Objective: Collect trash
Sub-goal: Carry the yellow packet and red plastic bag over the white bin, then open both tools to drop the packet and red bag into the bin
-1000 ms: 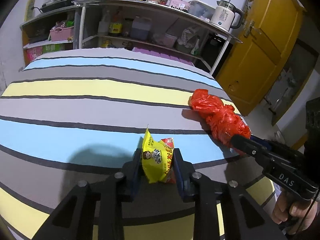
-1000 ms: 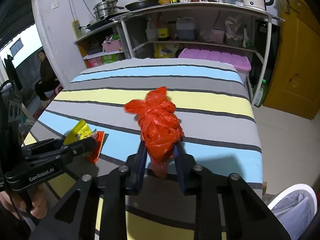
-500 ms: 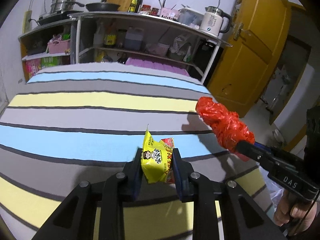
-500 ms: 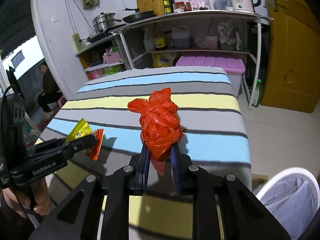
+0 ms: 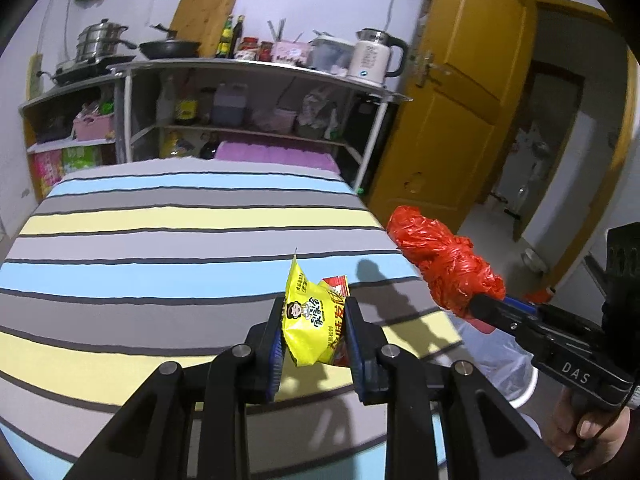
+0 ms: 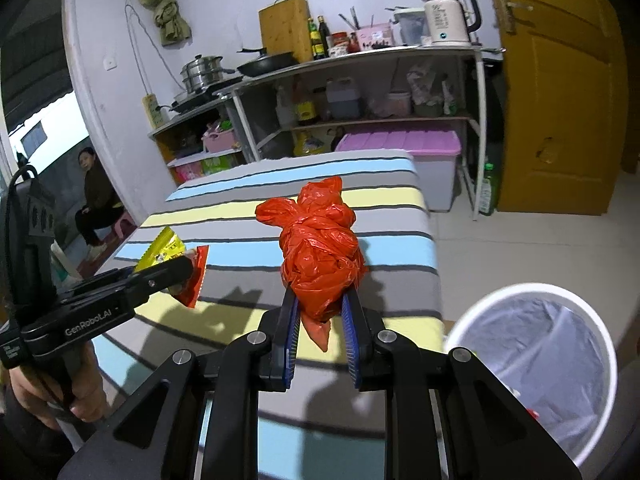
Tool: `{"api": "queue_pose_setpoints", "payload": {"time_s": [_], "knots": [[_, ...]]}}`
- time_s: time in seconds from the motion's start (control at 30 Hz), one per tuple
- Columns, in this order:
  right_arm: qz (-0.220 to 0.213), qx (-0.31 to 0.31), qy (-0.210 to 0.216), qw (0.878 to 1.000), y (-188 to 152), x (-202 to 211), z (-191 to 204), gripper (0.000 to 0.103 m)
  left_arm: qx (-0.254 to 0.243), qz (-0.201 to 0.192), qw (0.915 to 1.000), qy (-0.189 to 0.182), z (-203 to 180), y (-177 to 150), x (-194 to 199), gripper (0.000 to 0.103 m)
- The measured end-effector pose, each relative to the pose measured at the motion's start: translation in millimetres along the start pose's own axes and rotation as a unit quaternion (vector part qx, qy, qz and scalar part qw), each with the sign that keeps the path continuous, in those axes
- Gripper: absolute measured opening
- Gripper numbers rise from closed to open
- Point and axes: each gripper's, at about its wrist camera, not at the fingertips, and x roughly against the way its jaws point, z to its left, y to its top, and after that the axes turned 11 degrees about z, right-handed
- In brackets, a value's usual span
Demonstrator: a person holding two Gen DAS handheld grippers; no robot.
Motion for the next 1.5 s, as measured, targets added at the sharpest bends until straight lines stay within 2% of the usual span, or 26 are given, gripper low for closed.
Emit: {"api": "queue_pose_setpoints", "payload": {"time_s": [0.37,0.73,1.03,1.5], "knots": [[-0.023,-0.021,-0.034,0.999,-33,45,-20,0.021,-0.037,-0.003,0.9989,-0.027,-47,-12,16,0.027],[-0.035,-0.048,-0.057,0.997,-55,72,-46,0.021,-0.072,0.005,0.9962,-0.048,-93,-14,8,0.027],[-0.037,-0.078,-0.076,0.993,-71,84,-74,0.021,-0.101,0.012,0.9924,-0.068,-131,-13,-8,0.027],[-0.022,-0.123,-0.095,0.988,-87,83,-119,0.021,-0.140,0.042,0.9848,-0.095,-179,-14,-54,0.027]]}}
